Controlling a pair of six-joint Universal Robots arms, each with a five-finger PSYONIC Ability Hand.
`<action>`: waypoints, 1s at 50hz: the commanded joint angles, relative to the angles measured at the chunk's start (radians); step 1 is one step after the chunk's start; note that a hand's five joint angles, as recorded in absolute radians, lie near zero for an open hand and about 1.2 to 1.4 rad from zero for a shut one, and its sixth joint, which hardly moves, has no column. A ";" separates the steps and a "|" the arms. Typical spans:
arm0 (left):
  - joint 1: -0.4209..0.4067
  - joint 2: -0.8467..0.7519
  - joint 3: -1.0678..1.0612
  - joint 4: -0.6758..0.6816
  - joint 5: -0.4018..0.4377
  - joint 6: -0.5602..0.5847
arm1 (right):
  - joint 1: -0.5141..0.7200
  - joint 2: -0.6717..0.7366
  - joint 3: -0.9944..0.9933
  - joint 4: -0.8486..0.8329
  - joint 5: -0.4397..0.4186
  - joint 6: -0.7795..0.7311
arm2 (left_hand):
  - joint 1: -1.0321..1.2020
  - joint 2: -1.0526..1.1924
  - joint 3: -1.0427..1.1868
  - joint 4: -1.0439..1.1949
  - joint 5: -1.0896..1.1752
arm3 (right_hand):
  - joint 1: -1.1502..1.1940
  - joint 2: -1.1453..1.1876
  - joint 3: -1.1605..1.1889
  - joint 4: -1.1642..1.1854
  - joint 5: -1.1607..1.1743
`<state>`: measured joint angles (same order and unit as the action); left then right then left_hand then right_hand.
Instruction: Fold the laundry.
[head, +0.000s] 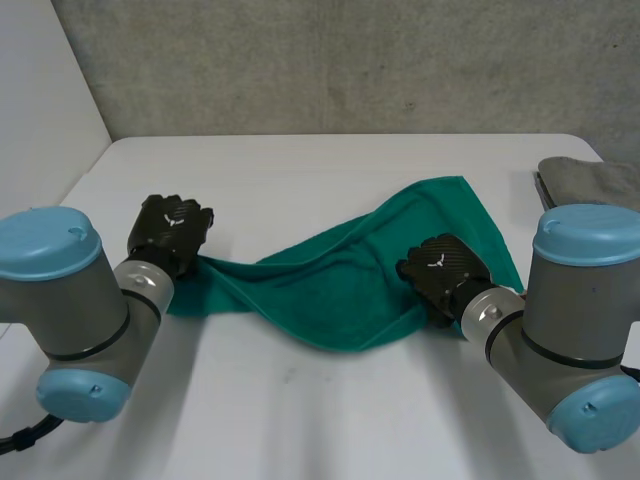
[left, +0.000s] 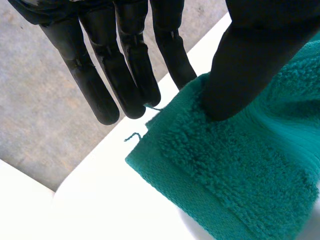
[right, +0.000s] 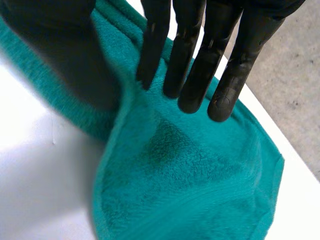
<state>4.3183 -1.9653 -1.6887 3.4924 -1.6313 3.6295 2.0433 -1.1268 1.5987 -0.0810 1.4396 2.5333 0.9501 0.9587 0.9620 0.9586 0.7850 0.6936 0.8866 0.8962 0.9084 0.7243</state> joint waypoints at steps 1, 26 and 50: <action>0.012 0.068 -0.048 -0.038 0.005 -0.002 | -0.043 -0.073 -0.017 0.010 0.002 0.131 | 0.106 0.097 0.094 0.097 0.097 | -0.519 -0.712 -0.722 -0.734 -0.724; 0.050 0.103 -0.028 -0.036 0.010 -0.012 | -0.529 -0.039 0.103 0.196 -0.341 -0.094 | 0.106 0.097 0.094 0.097 0.097 | -0.239 -0.432 -0.441 -0.454 -0.444; 0.052 0.102 -0.025 -0.036 0.008 -0.014 | -0.531 0.084 0.089 0.015 -0.357 -0.110 | 0.106 0.097 0.094 0.097 0.097 | -0.066 -0.259 -0.268 -0.280 -0.271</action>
<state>4.3690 -1.8633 -1.7137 3.4561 -1.6229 3.6156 1.5082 -1.0610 1.7053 -0.0631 1.0834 2.4186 0.9340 0.9327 0.9400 0.9366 0.7633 0.4303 0.5078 0.5107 0.5098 0.3020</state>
